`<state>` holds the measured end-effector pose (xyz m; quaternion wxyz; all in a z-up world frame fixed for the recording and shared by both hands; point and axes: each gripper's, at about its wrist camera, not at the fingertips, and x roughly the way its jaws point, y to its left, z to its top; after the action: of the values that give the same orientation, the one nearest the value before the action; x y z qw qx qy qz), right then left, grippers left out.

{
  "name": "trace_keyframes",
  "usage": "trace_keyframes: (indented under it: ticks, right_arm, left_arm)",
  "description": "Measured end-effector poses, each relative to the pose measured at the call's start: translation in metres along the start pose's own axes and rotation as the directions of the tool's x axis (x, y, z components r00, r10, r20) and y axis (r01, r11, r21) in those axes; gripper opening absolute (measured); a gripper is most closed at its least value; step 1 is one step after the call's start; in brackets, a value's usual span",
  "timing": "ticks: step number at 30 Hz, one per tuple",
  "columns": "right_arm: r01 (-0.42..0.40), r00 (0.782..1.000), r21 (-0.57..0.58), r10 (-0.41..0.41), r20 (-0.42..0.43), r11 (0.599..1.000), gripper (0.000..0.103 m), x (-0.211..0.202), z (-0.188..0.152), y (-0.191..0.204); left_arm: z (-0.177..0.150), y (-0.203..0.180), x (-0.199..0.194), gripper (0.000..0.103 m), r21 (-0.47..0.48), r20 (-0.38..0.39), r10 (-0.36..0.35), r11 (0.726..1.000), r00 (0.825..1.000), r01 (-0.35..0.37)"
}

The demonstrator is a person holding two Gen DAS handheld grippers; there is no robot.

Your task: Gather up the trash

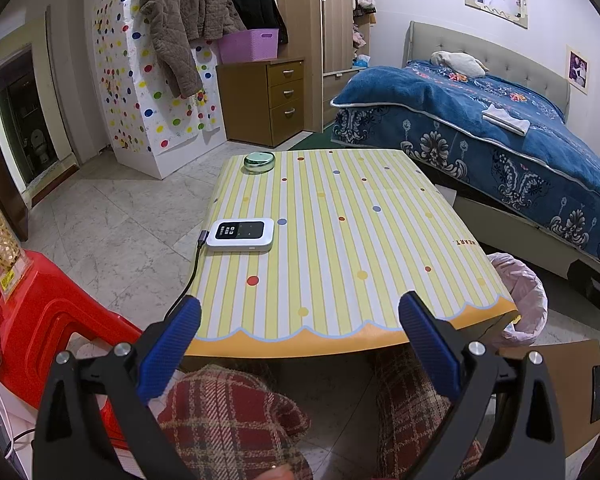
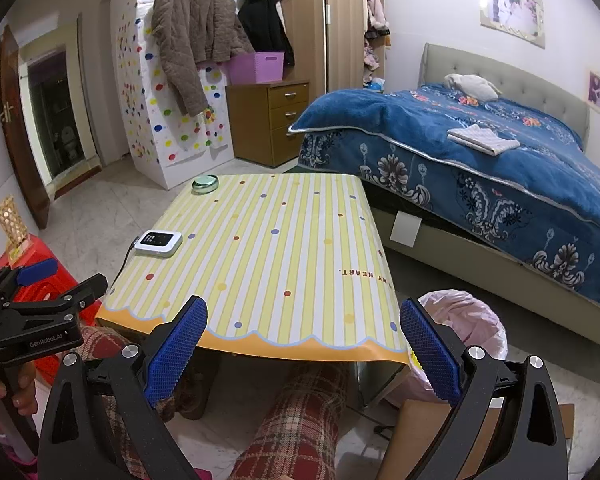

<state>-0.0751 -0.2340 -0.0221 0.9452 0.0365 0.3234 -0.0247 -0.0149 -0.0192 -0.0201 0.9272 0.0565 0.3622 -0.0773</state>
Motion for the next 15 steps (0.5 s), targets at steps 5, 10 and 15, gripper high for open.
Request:
trace_keyframes:
  ticks: [5, 10, 15]
  right_arm:
    - [0.000, 1.000, -0.001, 0.000, -0.002, 1.000, 0.096, 0.0010, 0.0006, 0.0010]
    - [0.000, 1.000, -0.001, 0.000, -0.002, 1.000, 0.096, 0.0004, 0.0002, 0.0008]
    - [-0.001, 1.000, 0.000, 0.001, -0.004, 1.000, 0.096, 0.0004, 0.0002, 0.0006]
  left_arm:
    - [0.0000, 0.0001, 0.0000, 0.096, 0.001, 0.001, 0.000, 1.000, 1.000, 0.000]
    - [-0.0002, 0.0001, -0.0002, 0.096, 0.001, -0.001, 0.000, 1.000, 1.000, 0.000]
    - [0.0002, 0.0000, 0.0001, 0.096, 0.000, 0.000, 0.000, 1.000, 1.000, 0.000]
